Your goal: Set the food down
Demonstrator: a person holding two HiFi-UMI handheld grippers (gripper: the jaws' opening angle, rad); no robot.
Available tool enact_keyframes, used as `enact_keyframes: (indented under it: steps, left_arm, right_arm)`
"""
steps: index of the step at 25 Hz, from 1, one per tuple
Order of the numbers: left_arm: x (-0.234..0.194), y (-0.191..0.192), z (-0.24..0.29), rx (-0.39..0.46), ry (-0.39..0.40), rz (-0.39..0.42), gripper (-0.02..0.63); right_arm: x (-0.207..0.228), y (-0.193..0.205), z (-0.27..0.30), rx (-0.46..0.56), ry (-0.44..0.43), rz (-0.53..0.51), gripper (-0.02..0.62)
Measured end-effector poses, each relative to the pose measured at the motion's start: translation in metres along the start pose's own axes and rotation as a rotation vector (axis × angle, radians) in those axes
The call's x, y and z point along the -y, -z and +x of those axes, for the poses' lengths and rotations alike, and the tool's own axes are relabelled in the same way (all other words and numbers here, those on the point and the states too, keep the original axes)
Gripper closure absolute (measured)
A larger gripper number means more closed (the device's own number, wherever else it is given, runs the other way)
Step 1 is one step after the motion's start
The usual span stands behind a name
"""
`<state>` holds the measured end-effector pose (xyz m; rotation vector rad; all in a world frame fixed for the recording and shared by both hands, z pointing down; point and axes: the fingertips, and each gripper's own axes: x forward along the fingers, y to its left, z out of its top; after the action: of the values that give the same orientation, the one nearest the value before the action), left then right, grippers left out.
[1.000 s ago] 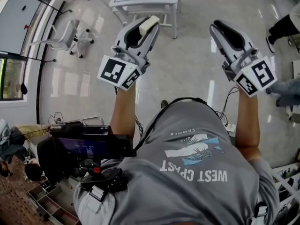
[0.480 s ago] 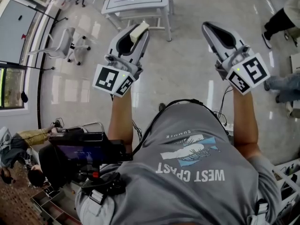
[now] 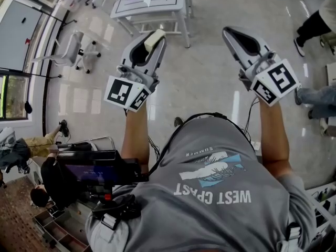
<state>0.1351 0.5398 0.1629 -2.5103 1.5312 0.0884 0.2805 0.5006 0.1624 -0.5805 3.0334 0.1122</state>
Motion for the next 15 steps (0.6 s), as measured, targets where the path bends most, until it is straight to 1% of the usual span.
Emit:
enact_keyframes:
  steps: [10, 15]
  left_arm:
    - [0.02, -0.003, 0.024, -0.01, -0.041, 0.019, 0.5]
    - [0.01, -0.001, 0.028, -0.015, -0.036, 0.016, 0.5]
  right_arm:
    - [0.02, 0.002, -0.017, -0.006, -0.05, 0.011, 0.586]
    - [0.023, 0.007, -0.005, -0.012, -0.049, 0.026, 0.586]
